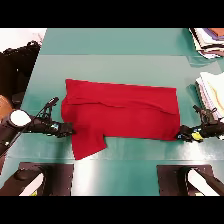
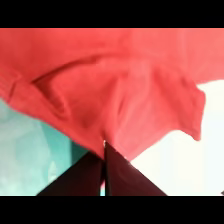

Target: Fold the shirts.

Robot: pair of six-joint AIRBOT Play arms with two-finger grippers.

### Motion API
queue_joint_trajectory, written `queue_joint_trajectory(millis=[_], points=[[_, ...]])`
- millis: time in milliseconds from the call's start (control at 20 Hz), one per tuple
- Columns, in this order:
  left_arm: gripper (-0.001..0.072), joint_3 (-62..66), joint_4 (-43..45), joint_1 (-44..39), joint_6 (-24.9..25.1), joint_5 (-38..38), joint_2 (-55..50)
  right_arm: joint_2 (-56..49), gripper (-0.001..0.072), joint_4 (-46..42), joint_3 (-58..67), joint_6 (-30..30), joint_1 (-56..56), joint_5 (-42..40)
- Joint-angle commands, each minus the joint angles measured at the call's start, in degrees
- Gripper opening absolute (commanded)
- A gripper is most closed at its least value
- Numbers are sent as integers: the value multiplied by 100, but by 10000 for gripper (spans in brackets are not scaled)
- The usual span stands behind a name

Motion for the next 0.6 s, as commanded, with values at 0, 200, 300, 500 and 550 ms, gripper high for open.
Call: queue_joint_trajectory(millis=[0,200,300,500,550], points=[[23,273,236,-2,-31,-699,372,496,19,-643,332,-7,103,660],[24,319,11,-2,-398,-1510,1320,1545,19,-1014,688,15,-260,1292],[24,535,-87,-2,-400,-1449,1357,1733,19,-949,960,138,-136,1060],[24,1032,68,-2,70,-282,549,767,19,-857,1681,308,575,363],[25,1187,164,-2,111,103,190,365,19,-857,1917,356,673,232]])
